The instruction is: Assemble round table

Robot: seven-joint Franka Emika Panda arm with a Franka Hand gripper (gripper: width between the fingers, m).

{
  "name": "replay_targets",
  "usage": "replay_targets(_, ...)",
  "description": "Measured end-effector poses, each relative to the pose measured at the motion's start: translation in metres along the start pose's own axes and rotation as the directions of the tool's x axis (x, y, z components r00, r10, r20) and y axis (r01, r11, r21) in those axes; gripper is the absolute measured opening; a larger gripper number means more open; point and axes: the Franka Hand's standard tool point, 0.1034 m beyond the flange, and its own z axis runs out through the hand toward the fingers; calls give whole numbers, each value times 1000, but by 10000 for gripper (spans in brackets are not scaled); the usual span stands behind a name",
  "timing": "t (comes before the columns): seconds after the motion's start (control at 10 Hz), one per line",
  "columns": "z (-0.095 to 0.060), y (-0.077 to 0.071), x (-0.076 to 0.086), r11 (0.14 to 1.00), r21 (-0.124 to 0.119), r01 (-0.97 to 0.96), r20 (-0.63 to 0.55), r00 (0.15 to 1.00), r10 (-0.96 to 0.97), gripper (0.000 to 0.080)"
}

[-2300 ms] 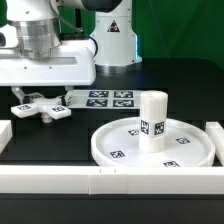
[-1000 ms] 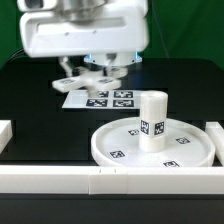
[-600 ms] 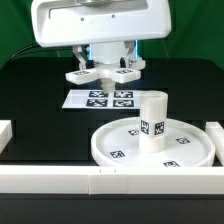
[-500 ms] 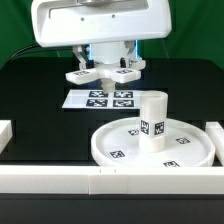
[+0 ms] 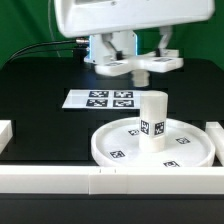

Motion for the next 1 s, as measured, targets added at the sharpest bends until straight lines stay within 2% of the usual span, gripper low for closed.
replay_targets(0.2, 2, 6, -1, 1000, -3, -6, 4, 1000, 6, 439)
replay_targets(0.3, 3, 6, -3, 1000, -13, 27, -3, 1000, -27, 439)
replay_targets(0.4, 8, 7, -14, 996, -32, 81, -2, 997, -81, 439)
replay_targets(0.7, 18, 6, -30, 986, -30, 162, 33, 986, -161, 439)
replay_targets(1.0, 22, 9, -33, 993, -27, 118, 3, 993, -118, 439)
